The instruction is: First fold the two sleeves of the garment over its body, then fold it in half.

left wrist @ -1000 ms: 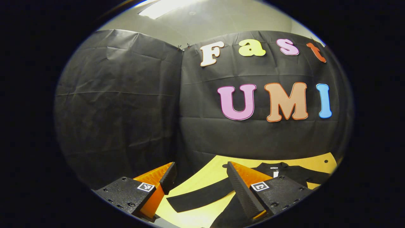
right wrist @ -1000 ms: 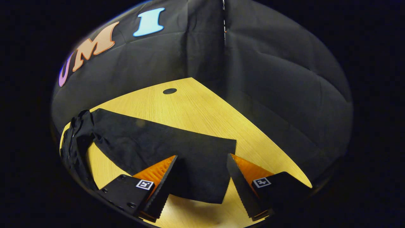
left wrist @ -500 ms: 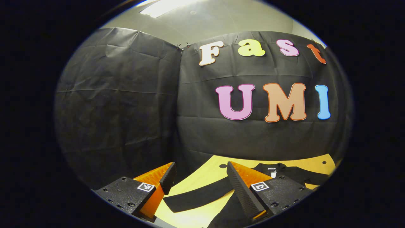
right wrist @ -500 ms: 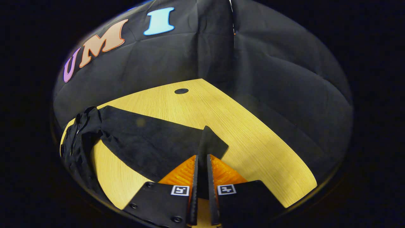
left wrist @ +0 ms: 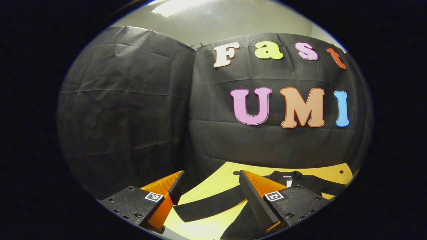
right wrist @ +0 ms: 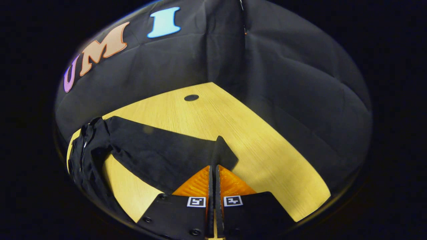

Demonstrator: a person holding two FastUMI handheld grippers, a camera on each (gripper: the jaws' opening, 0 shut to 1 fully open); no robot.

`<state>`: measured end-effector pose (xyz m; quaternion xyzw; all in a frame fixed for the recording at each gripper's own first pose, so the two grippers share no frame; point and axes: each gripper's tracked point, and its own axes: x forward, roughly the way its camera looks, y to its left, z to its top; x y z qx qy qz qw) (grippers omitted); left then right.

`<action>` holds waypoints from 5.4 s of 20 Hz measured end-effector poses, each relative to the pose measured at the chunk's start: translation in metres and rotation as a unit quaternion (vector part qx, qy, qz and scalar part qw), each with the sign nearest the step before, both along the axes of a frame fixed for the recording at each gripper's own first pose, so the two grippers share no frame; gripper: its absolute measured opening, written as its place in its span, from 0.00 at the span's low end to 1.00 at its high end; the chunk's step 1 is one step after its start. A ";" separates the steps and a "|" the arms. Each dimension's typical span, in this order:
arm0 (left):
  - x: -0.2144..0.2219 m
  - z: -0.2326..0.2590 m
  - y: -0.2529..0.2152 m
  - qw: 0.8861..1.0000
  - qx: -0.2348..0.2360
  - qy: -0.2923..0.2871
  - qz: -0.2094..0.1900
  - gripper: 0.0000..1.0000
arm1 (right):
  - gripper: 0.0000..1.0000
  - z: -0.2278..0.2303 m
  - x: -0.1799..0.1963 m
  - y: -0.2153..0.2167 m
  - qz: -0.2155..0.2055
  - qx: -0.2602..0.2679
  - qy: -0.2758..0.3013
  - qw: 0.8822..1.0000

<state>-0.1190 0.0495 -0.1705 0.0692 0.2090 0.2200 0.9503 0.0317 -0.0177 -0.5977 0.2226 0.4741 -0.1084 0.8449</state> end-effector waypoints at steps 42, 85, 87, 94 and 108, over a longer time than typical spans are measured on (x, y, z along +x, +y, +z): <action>-0.123 0.034 0.113 0.983 0.048 0.023 0.175 0.95 | 0.12 0.255 0.233 0.563 0.354 0.090 -0.226 0.903; -0.104 -0.308 0.139 0.939 -0.103 0.317 0.078 0.95 | 0.98 0.302 0.017 0.139 0.024 -0.065 -0.245 0.967; -0.109 -0.312 0.139 0.936 -0.101 0.329 0.076 0.95 | 0.96 0.299 0.014 0.135 0.018 -0.069 -0.240 0.968; -0.121 -0.329 0.136 0.931 -0.088 0.349 0.063 0.92 | 0.98 0.297 0.013 0.121 0.019 -0.082 -0.235 0.968; -0.108 -0.341 0.104 0.934 -0.155 0.312 0.075 0.00 | 0.98 0.292 -0.002 0.142 0.060 -0.069 -0.231 0.969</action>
